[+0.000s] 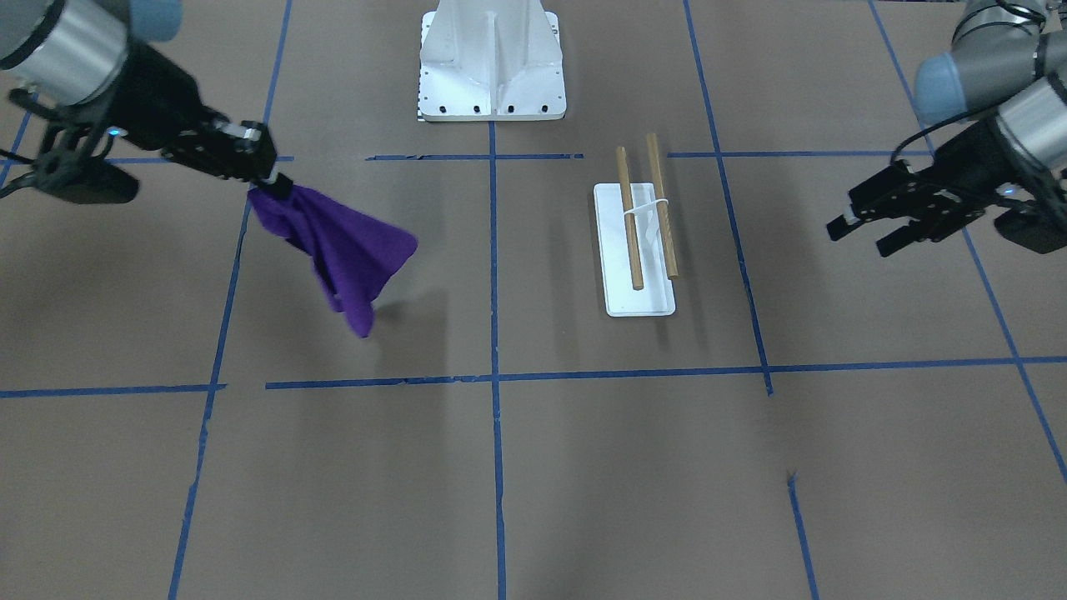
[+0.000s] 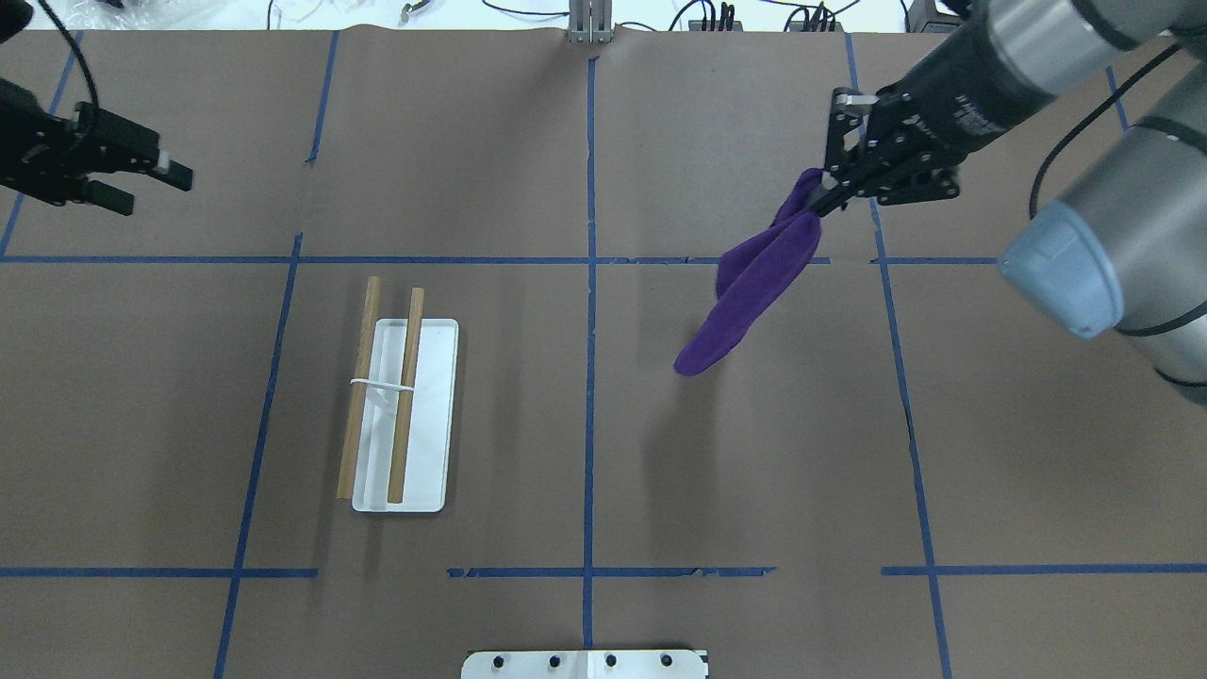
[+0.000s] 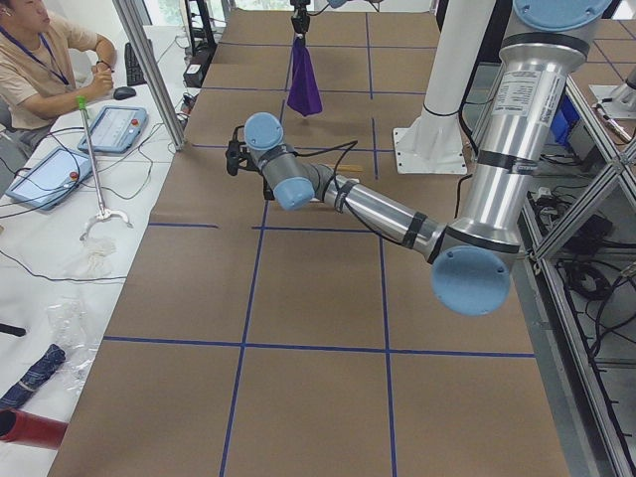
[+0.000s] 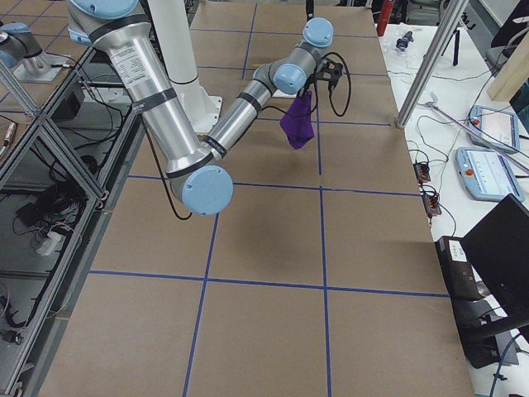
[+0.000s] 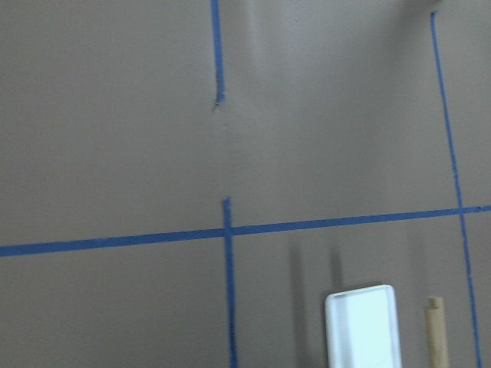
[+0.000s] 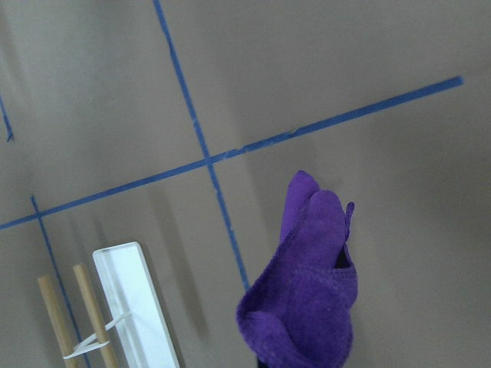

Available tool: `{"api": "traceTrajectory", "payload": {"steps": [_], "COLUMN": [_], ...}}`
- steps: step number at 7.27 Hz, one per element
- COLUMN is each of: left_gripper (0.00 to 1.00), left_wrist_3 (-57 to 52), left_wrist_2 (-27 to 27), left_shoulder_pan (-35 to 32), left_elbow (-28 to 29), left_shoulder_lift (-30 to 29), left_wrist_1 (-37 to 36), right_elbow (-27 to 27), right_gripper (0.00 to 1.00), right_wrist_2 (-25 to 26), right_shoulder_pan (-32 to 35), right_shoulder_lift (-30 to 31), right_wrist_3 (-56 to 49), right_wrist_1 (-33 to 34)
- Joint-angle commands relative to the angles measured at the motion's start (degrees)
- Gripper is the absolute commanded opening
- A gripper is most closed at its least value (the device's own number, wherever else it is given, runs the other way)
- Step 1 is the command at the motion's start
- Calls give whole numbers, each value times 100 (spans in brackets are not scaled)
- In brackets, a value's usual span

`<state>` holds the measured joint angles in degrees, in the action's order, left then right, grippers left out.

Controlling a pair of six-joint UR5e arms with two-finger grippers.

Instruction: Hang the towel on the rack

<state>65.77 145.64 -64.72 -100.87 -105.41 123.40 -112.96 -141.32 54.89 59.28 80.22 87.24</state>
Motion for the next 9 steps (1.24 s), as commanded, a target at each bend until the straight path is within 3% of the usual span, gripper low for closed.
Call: {"api": "traceTrajectory", "payload": {"steps": [1,2,4,6,9], "left_gripper": [99,99,99,99,95], "left_wrist_3": [2263,2970,3204,3722,4170], "left_wrist_2": [-490,-537,-537,-511,-511], "left_shoulder_pan": [1070,1415,1523,1542,1840], "left_elbow": [93,155,235,173,138], "left_shoulder_lift": [-916,-1294,-1919,-2149,-2369], "left_wrist_1": [-44,-314,-1340,-1398,-1398], "right_elbow": [-86,-86,-86,-60,-25], "right_gripper": [0,0,0,0,0], "right_wrist_2": [751,1190,1631,2133,2345], "right_shoulder_pan": [-933,-1284,-1638,-1972,-2096], "right_shoulder_lift": [-757,-978,-1173,-1279,-1349], "right_wrist_3": [905,969,900,855,724], "right_wrist_1": [13,21,30,39,39]}}
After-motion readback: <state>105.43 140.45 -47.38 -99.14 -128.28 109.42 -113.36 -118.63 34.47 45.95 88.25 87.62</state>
